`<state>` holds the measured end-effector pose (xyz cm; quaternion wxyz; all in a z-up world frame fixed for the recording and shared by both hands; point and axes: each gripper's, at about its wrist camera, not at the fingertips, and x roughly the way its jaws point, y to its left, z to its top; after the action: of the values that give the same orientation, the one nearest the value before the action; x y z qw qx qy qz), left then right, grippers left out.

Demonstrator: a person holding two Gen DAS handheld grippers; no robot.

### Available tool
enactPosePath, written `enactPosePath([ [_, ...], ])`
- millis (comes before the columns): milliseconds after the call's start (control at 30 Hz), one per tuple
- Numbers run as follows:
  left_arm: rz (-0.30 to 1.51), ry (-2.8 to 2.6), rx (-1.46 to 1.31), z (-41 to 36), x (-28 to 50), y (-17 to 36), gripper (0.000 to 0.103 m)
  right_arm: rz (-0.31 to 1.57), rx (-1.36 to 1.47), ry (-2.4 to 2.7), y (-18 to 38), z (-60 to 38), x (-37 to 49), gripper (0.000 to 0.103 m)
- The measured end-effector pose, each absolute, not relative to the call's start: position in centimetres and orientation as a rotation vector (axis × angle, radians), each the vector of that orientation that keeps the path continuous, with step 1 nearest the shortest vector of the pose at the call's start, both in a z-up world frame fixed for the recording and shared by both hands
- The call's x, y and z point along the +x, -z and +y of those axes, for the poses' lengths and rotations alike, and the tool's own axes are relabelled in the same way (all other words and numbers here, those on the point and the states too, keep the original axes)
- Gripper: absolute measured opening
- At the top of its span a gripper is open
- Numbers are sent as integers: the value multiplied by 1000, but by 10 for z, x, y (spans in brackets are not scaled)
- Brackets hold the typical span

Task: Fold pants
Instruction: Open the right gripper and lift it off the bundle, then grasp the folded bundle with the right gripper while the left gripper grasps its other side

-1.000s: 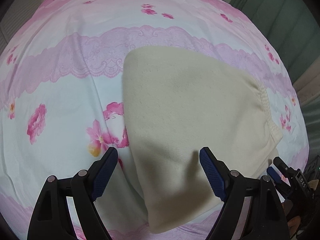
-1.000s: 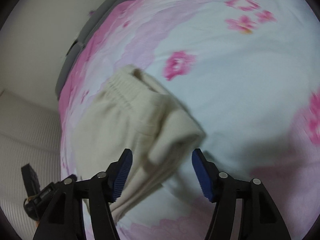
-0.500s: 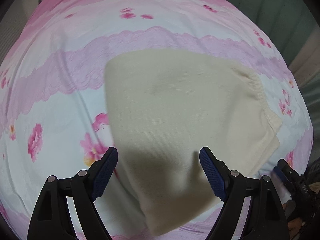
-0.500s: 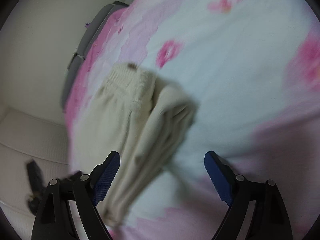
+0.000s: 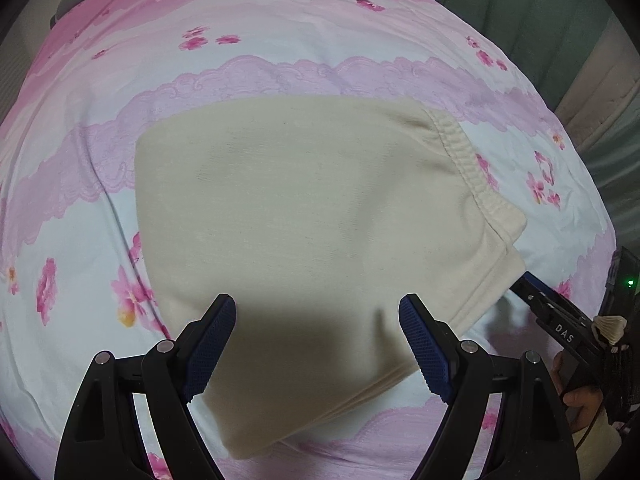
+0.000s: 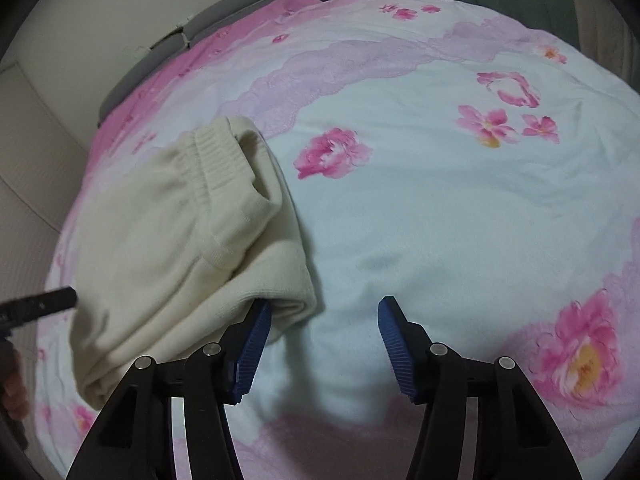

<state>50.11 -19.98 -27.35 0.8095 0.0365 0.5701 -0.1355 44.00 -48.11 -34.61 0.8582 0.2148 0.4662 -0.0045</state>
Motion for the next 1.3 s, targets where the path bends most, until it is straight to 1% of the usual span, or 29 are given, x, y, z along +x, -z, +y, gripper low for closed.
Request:
enactPosePath([
  [233, 1217, 282, 75, -209, 499, 270, 84, 1002, 443, -21, 356, -480, 444, 58],
  [467, 1223, 281, 75, -217, 497, 268, 84, 1010, 514, -6, 370, -487, 447, 58],
  [533, 1217, 285, 79, -220, 496, 265, 84, 1006, 471, 6, 371, -484, 446, 55],
  [633, 1202, 293, 87, -223, 495, 260, 84, 975, 465, 50, 358, -490, 439, 54],
  [700, 1199, 294, 83, -224, 496, 259, 84, 941, 413, 225, 348, -506, 428, 51],
  [767, 1199, 298, 78, -225, 496, 259, 84, 935, 479, 350, 351, -532, 419, 49],
  [833, 1190, 298, 83, -227, 496, 257, 84, 940, 606, 303, 353, -554, 414, 48],
  [900, 1186, 300, 97, -230, 496, 257, 84, 921, 608, 256, 345, -552, 410, 49],
  [933, 1179, 296, 110, -231, 496, 256, 84, 908, 637, 188, 340, -546, 407, 53],
  [967, 1168, 294, 124, -231, 496, 254, 84, 898, 677, 138, 339, -542, 405, 65],
  [1000, 1162, 293, 135, -231, 496, 253, 84, 887, 729, 86, 339, -534, 403, 73],
  [1033, 1157, 294, 142, -231, 496, 252, 84, 872, 794, 35, 341, -524, 401, 84],
  [1067, 1155, 295, 147, -230, 496, 252, 84, 857, 832, -1, 343, -516, 401, 88],
  [1200, 1139, 292, 180, -226, 496, 250, 84, 854, 976, -145, 364, -480, 409, 89],
  [1267, 1129, 292, 195, -222, 495, 250, 84, 832, 1051, -191, 378, -469, 414, 94],
  [1300, 1124, 290, 204, -221, 495, 250, 84, 837, 1075, -190, 387, -464, 416, 94],
])
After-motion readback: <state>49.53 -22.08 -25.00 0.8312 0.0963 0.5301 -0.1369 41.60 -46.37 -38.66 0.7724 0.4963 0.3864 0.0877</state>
